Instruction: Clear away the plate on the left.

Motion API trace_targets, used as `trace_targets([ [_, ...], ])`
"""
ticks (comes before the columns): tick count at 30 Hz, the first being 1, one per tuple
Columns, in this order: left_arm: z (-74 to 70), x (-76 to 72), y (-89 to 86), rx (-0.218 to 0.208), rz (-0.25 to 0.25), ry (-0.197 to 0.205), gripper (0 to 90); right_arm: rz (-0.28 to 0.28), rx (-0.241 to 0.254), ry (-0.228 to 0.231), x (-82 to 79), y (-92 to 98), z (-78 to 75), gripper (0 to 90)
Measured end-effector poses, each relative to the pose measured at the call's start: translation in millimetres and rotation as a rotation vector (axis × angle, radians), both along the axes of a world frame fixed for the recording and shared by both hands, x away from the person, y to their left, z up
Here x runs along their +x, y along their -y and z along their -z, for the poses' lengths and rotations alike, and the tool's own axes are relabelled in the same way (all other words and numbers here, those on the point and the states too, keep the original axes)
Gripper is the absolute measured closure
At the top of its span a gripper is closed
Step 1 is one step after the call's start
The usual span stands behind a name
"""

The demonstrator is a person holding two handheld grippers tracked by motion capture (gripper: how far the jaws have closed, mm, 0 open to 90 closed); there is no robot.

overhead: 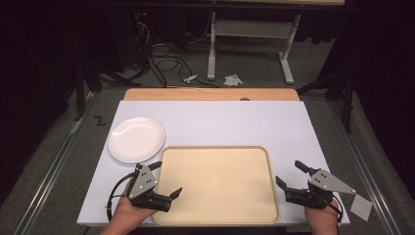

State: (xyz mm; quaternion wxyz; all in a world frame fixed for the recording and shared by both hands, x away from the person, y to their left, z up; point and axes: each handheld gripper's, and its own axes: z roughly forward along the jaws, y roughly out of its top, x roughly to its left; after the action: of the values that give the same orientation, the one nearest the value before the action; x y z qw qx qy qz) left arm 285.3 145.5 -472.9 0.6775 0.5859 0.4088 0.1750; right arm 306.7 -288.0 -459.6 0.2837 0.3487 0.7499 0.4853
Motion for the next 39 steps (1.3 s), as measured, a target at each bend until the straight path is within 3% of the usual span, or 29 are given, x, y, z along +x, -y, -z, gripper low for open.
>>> trace_targets([
  [7,-0.6,2.9,-4.9,-0.012,-0.017,-0.003,0.5,0.004,0.004,-0.004,0.5,0.2,0.7,16.2],
  [16,-3.2,12.0,-24.7,-0.06,-0.081,-0.025,1.2,0.004,0.007,-0.002,0.4,1.2,0.5,16.2],
  [27,-3.1,28.1,-66.8,-0.139,-0.201,-0.051,2.2,0.007,0.008,-0.002,0.3,2.0,0.1,16.2],
  [39,0.6,38.8,-114.9,-0.181,-0.342,-0.062,2.3,0.004,0.002,0.0,0.8,1.7,-0.2,16.2],
])
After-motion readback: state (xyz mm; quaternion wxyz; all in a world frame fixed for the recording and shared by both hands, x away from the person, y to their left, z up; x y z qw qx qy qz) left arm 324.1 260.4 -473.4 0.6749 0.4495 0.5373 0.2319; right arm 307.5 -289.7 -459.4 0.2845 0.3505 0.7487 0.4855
